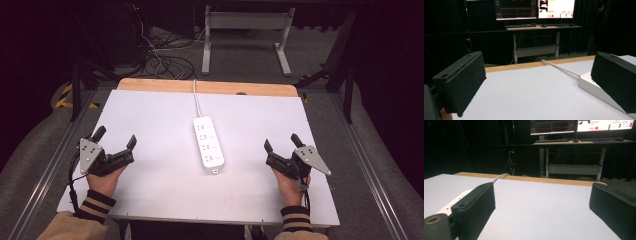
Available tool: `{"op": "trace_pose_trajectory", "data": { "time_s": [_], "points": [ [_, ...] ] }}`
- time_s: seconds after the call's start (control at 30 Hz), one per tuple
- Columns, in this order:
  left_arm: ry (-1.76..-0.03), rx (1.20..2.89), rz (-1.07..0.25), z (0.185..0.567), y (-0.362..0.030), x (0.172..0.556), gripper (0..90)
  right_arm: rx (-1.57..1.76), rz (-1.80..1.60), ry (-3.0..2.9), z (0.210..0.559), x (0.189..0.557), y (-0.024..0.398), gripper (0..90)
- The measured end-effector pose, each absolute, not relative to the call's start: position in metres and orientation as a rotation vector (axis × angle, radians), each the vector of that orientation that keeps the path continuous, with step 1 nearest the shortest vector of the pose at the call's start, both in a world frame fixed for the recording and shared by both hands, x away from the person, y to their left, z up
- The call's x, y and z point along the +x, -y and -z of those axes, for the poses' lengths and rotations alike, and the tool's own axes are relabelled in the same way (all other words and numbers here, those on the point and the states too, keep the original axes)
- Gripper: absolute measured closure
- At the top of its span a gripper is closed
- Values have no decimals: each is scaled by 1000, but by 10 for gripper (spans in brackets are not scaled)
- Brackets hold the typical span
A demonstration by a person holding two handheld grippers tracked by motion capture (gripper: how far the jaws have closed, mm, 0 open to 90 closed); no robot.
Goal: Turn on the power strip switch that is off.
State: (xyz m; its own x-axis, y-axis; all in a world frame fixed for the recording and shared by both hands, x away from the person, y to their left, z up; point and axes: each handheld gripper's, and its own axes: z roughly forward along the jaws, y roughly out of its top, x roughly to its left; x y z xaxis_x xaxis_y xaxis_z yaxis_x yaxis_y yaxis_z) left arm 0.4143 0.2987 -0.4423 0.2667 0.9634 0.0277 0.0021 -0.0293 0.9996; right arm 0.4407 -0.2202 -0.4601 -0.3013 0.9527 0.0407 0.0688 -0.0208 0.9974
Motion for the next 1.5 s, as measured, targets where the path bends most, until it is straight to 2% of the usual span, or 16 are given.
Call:
{"op": "trace_pose_trajectory", "data": {
  "time_s": [0.63, 0.83, 0.93, 0.97, 1.0, 1.1, 1.13, 1.17, 1.33, 1.5],
  "points": [
    [-996, 1355, -1036, 442, -298, 414, 3, 1112, -1434, -1502, 457, 440, 225, 53],
    [-995, 1353, -1031, 442, -299, 414, 4, 1106, -1470, -1494, 442, 435, 230, 72],
    [-992, 1361, -976, 443, -297, 415, 4, 1095, -1476, -1468, 425, 429, 232, 78],
    [-988, 1365, -956, 443, -297, 415, 4, 1085, -1486, -1464, 418, 427, 233, 103],
    [-984, 1367, -946, 442, -297, 415, 4, 1071, -1483, -1468, 410, 425, 234, 223],
    [-963, 1359, -945, 439, -297, 413, 6, 1001, -1446, -1526, 384, 420, 235, 767],
    [-964, 1352, -937, 439, -296, 412, 9, 1000, -1444, -1566, 374, 422, 235, 858],
    [-960, 1352, -930, 439, -296, 413, 9, 998, -1445, -1570, 366, 423, 234, 900],
    [-959, 1360, -940, 438, -294, 414, 10, 996, -1447, -1626, 328, 433, 221, 900],
    [-960, 1370, -954, 439, -294, 415, 11, 1010, -1428, -1722, 331, 454, 202, 900]
  ]
}}
